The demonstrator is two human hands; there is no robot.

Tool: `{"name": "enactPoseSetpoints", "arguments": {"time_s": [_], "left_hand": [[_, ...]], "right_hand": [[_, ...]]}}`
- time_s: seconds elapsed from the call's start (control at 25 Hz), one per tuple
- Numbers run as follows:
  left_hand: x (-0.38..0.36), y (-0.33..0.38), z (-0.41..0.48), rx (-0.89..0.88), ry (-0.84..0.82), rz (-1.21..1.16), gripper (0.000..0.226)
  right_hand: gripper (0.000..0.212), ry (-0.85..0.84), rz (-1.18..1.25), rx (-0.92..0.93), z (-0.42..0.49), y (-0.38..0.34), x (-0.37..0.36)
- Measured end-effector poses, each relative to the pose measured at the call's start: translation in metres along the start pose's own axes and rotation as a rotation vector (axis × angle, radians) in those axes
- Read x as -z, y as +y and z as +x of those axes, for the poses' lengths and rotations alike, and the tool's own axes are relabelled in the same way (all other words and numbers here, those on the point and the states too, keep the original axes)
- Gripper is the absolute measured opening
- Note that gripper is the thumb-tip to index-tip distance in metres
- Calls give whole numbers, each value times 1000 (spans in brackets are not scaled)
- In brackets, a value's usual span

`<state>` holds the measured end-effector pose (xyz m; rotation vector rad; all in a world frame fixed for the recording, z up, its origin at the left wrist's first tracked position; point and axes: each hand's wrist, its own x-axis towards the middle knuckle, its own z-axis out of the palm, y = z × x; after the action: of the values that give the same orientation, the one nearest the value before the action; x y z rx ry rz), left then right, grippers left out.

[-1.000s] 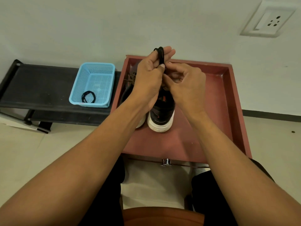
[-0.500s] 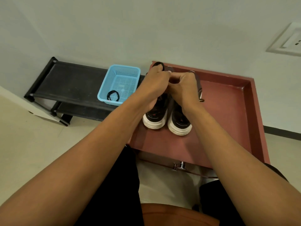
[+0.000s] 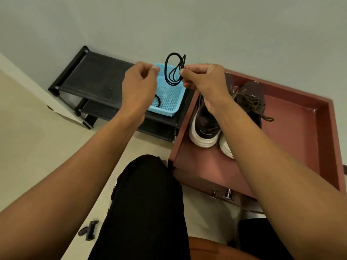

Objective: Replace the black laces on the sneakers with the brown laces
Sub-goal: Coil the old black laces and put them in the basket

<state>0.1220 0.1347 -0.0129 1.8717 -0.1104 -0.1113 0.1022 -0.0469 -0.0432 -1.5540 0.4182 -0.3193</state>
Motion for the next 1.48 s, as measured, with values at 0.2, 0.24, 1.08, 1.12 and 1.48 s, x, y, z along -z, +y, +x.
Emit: {"name": "enactPoseSetpoints", "arguments": {"time_s": [0.2, 0.24, 1.08, 1.12, 1.48], "left_hand": [[-2, -41, 38, 419, -231, -352, 49], [0, -46, 45, 439, -227, -438, 49], [-65, -105, 124, 127, -188, 823, 35], [-67, -106, 125, 86, -193, 874, 35], [-68, -101, 117, -41, -176, 959, 17]], "right_hand": [[17, -61, -32, -72, 20, 10, -33], [16, -72, -53, -95, 23, 13, -41], [49, -291, -1436, -68, 73, 55, -83], [45, -307, -1474, -54, 73, 58, -84], [42, -265, -1460, 140, 67, 60, -78]]}}
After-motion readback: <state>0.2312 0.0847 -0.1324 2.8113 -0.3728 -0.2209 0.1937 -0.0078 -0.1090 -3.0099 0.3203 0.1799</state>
